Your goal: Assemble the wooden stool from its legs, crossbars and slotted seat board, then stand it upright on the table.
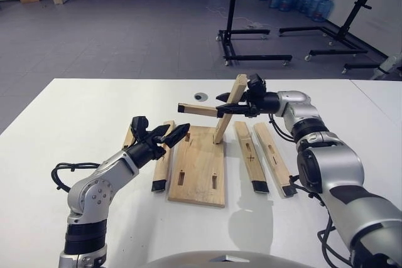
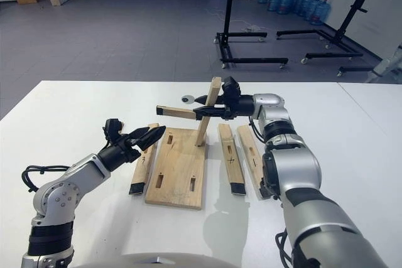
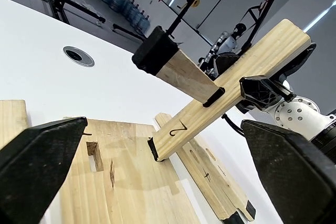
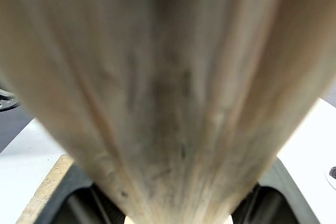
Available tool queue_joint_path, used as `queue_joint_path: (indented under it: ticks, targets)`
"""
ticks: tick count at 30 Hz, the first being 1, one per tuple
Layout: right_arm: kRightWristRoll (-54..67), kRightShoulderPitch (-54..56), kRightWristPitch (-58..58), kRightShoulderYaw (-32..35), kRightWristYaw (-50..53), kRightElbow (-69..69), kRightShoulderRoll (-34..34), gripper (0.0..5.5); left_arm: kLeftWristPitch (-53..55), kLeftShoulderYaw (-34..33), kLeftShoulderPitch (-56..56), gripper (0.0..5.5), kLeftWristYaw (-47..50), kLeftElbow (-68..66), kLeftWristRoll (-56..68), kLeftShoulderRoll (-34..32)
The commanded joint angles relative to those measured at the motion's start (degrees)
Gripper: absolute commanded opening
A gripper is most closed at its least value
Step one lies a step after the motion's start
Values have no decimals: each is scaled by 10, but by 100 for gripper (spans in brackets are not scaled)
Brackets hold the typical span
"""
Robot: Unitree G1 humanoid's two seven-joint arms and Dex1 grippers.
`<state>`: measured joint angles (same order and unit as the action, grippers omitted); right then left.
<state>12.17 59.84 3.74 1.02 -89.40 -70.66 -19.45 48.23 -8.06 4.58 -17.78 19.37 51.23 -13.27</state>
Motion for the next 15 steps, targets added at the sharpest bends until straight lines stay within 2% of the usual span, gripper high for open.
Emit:
queue_joint_path:
  ticks: [1,7,15]
  targets:
    - [-47,-16,-31,-30,31,-14,21,207,7,3,-5,538,7,7,2,2]
    - [-74,-42,-44,-57,58,-21,12,207,6,4,-3,538,8,6,1,5]
    - [-96,-60,-1,-95,65,-14,7,207,6,4,-3,538,8,7,2,5]
